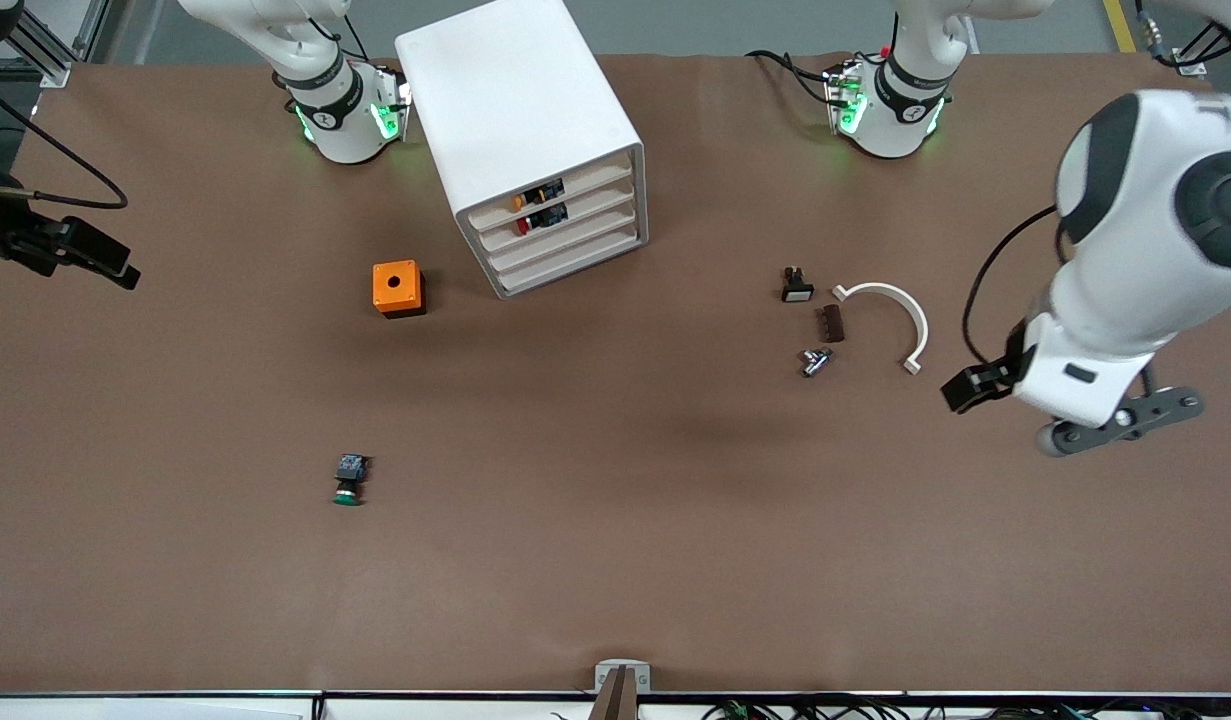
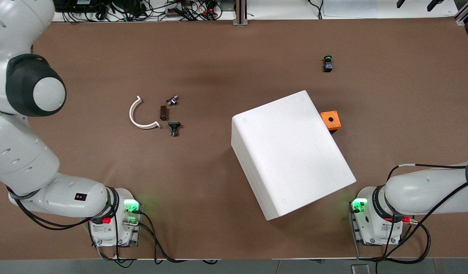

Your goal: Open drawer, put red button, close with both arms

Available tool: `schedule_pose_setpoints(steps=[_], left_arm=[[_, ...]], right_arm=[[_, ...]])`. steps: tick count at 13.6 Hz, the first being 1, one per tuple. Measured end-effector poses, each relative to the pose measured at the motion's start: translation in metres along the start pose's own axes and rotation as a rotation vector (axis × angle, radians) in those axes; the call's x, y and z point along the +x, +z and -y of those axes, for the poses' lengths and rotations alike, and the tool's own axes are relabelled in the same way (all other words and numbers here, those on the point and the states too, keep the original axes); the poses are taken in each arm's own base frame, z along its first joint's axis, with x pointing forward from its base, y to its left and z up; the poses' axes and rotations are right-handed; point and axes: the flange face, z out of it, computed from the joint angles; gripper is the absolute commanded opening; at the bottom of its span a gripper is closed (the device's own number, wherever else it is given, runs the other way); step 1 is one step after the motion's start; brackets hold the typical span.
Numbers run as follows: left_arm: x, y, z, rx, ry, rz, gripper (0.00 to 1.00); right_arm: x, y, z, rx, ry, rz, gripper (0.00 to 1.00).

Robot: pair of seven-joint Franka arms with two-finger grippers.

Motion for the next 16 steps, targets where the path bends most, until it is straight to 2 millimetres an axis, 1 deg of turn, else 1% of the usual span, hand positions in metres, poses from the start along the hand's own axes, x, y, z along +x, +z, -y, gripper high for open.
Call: schedule_pose_setpoints(steps=[1,3,6,8,11,14,16], left_arm=[[0.001,-0.01,0.016,-0.002,0.018,-0.001,1.0],[-0.003,-0.025,0.04,-0.002,0.05,0.012,1.0],[-0.018,-0.055,0.066,0.009,0.124,0.023,1.0],[-0.029,-0.073,0.078,0.012,0.162,0.015,1.0],[-0.05,-0.083,0.092,0.004,0.199,0.025,1.0],[-0.073,-0.082,0.115,0.005,0.232,0.036,1.0],[-0.087,-0.078,0.123,-0.006,0.231,0.02,1.0]], right_arm=[[0.0,0.0,0.0,0.0,0.0,0.0,1.0],[0.0,0.0,0.0,0.0,0.001,0.0,1.0],[0.0,0.0,-0.001,0.0,0.002,0.0,1.0],[0.0,0.0,-0.001,0.0,0.002,0.0,1.0],[0.0,0.0,-0.001,0.0,0.002,0.0,1.0],[0.0,0.001,-0.002,0.0,0.004,0.002,1.0],[0.0,0.001,-0.002,0.0,0.001,0.003,1.0]])
